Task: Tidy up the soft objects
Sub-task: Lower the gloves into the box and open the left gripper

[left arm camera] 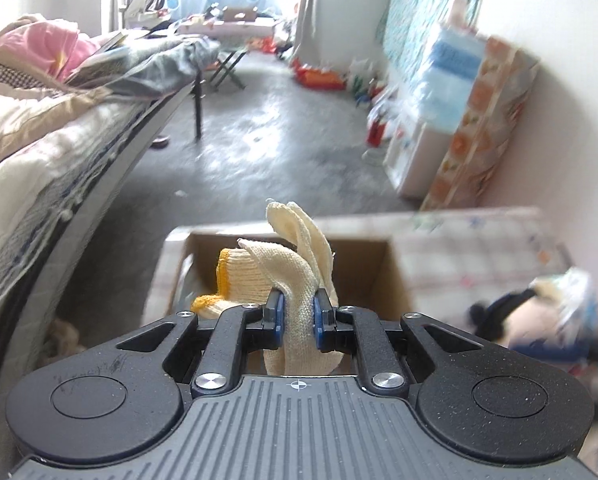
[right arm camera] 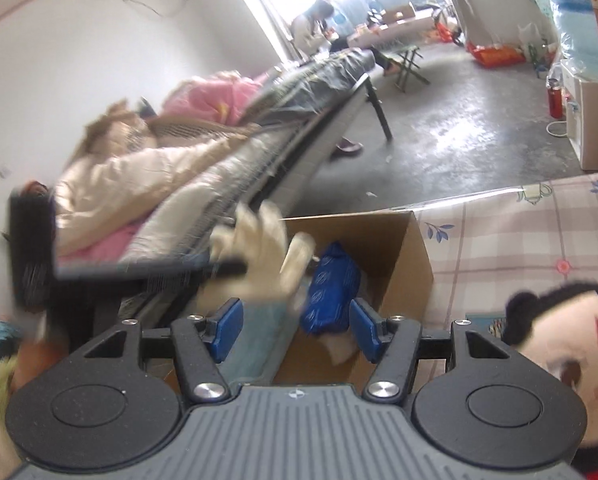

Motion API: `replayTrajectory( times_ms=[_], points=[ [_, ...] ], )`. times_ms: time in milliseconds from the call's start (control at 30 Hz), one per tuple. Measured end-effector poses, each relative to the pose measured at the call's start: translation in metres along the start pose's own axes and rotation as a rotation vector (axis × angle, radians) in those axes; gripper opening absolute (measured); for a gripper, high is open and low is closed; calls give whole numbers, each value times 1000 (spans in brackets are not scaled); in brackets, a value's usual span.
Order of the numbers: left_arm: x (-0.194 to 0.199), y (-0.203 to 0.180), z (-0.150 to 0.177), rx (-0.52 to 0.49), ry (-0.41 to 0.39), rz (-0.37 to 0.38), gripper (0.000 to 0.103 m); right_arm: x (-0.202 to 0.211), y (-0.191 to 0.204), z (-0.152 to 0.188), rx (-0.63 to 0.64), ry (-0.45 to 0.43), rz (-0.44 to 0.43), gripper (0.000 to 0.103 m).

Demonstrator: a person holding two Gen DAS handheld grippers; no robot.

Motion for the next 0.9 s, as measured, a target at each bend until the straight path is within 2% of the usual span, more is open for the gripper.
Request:
replayTrajectory(
  times_ms=[67,167,300,433,600,667,733,767,900],
  points=[
    [-4,-11,-9,13,3,32,12,16,1,13,-6,-24,-28,62],
    [-26,-23,-9,-3,30,12,12,29,-1,31,-36,-40,-68,62],
    [-74,-27,7,8,126,-13,12,31,-9,52,-86,-41,-102,62],
    [-114,-25,29,50,238,13,13,31,-16,71,-122,-50,-110,62],
    [-130,-28,33,86,272,52,17,38,-28,87,-155,-62,-111,62],
    [-134,-30,32,116,291,68,24,41,-32,91,-165,-67,-109,62],
    [-137,-30,35,161,310,93,45,45,-37,96,-176,-74,-104,62],
    [-137,-29,34,177,310,84,46,46,-39,98,-182,-78,-101,62],
    [-125,-24,29,216,281,84,60,55,-44,107,-206,-88,-94,62]
  ],
)
Point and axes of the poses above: each gripper's, at about its wrist camera, not at the fingertips, and x roughly against the way its jaws point, y to its left, z to its underside, the point moved 8 cm from there along -x, roughly the way its jaws point, and after that the axes turned 9 degrees about x, right-handed, at the moved point
